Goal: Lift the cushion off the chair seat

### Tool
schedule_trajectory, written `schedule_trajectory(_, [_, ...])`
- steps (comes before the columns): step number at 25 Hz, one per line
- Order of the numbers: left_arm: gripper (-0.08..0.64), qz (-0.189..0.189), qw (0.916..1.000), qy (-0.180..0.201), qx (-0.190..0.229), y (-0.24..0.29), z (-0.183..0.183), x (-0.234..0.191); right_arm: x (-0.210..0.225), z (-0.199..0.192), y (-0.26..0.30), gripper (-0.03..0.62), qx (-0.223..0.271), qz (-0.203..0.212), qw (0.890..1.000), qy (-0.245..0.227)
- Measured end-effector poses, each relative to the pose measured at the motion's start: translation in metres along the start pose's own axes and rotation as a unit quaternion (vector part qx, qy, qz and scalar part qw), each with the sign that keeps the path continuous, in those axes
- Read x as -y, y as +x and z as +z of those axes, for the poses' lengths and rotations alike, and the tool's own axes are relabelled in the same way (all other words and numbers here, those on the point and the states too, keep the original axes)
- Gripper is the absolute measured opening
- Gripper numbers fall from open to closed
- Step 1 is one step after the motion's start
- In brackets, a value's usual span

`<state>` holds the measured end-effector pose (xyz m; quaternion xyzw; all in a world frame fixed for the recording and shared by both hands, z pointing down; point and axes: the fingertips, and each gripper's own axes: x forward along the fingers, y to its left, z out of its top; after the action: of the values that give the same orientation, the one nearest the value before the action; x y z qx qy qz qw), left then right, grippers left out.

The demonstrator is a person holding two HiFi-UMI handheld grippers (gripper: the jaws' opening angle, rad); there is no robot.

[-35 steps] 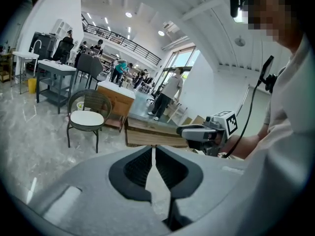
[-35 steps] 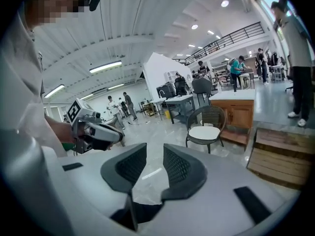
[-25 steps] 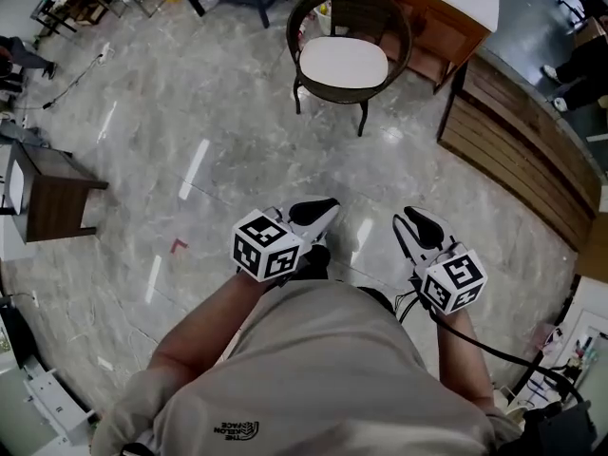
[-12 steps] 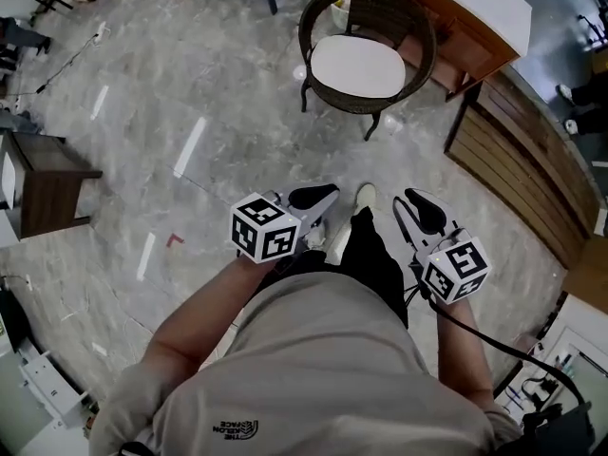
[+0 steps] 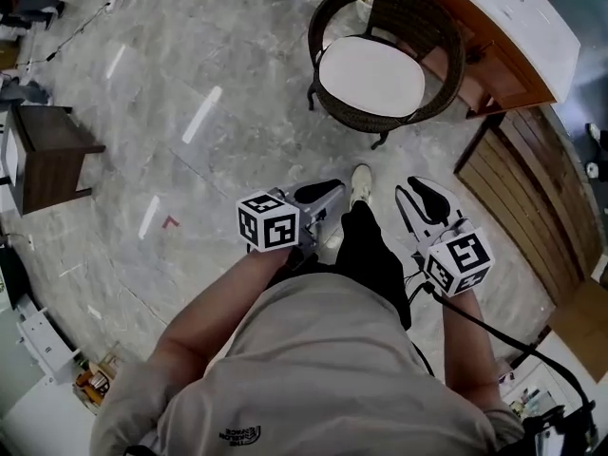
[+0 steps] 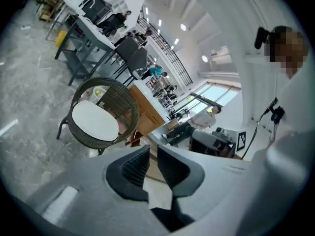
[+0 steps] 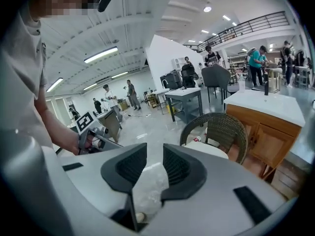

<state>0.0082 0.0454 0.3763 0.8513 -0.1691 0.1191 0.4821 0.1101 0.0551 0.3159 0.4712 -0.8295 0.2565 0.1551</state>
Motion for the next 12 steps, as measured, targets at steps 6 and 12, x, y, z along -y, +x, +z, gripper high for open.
schedule_trajectory(6, [0.074,0.017,0.9955,-0.085,0.036,0.087,0.028,-0.069,0.085,0.010,0.041,0.112,-0.036,0.022,0.999,-0.005])
schedule_trajectory(12, [0.109,0.052,0.9866,-0.147,0.049,0.157,0.032,-0.154,0.136,-0.004,0.083,0.112,-0.073,0.052,0.996,-0.003])
